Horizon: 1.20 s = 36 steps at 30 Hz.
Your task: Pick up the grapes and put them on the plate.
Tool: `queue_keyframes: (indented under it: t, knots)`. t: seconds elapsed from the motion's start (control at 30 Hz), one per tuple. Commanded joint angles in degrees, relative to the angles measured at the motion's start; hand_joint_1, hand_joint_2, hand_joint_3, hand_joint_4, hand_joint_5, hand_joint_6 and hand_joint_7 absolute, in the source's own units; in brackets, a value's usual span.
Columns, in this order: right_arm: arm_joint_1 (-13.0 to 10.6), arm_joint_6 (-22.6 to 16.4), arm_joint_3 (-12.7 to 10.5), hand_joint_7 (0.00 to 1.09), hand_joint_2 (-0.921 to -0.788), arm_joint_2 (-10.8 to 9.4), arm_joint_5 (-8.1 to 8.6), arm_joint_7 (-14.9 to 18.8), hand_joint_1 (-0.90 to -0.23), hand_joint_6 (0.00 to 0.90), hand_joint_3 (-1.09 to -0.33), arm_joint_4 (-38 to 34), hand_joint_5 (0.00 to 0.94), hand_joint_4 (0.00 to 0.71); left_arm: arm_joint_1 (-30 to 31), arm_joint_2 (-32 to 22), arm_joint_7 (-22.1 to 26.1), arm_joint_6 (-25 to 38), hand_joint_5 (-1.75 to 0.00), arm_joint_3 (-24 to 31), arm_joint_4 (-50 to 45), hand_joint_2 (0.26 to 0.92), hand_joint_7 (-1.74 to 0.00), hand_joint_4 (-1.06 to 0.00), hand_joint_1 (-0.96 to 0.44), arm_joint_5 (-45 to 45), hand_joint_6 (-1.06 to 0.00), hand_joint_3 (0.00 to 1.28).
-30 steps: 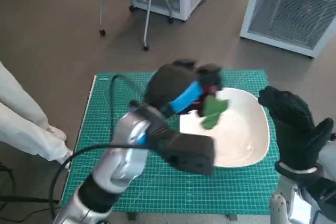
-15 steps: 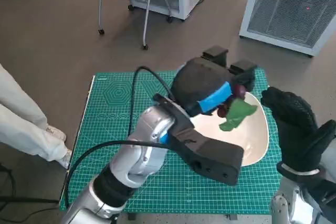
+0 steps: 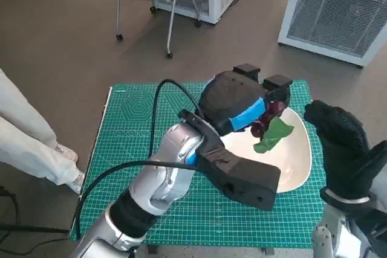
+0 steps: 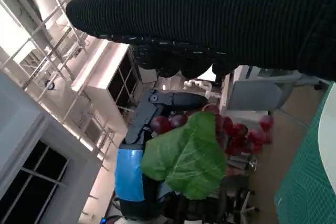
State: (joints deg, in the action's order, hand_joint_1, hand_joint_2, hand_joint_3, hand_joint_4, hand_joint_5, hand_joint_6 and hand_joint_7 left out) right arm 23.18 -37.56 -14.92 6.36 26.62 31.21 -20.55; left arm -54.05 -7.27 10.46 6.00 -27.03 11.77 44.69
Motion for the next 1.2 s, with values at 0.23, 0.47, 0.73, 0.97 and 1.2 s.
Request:
queue_keyframes:
  t: [0.23,0.47,0.73,0.97,1.2]
  knots:
    - [-0.7,0.0,0.4,0.81,-0.921,-0.4,-0.36,0.0,-0.384,0.231,-0.596,-1.3,0.338,0.488,-0.1,2.0,-0.7,0.7,-0.09,-2.1,4.2,0.869,-0.05,-0.28,-0.33,0.8,-0.4,0.04]
    - [-0.9,0.0,0.4,0.81,-0.921,-0.4,-0.24,0.1,-0.385,0.23,-0.596,-1.0,0.335,0.482,-0.5,2.2,-2.5,-0.6,-0.01,-2.2,7.7,0.891,0.0,-0.25,-0.45,0.6,-0.37,0.02]
    - [-1.1,-0.1,0.5,0.82,-0.921,-0.3,-0.48,-0.1,-0.387,0.229,-0.596,-0.8,0.333,0.481,-1.2,1.8,-4.5,-2.7,0.0,-1.0,12.1,0.902,0.0,-0.22,-0.46,-1.0,-0.36,0.01]
    - [-1.5,-0.1,0.2,0.82,-0.921,-0.1,-0.53,-0.4,-0.388,0.228,-0.596,-0.6,0.332,0.482,1.2,-0.1,-3.8,-3.8,0.0,1.8,10.1,0.915,0.0,-0.21,-0.45,-4.2,-0.35,0.01]
    - [-1.7,-0.2,0.3,0.82,-0.921,-0.2,-1.07,-1.1,-0.388,0.227,-0.596,-0.3,0.331,0.484,5.4,-2.9,-2.6,-4.8,0.0,6.0,5.5,0.921,0.0,-0.22,-0.44,-9.4,-0.35,0.02]
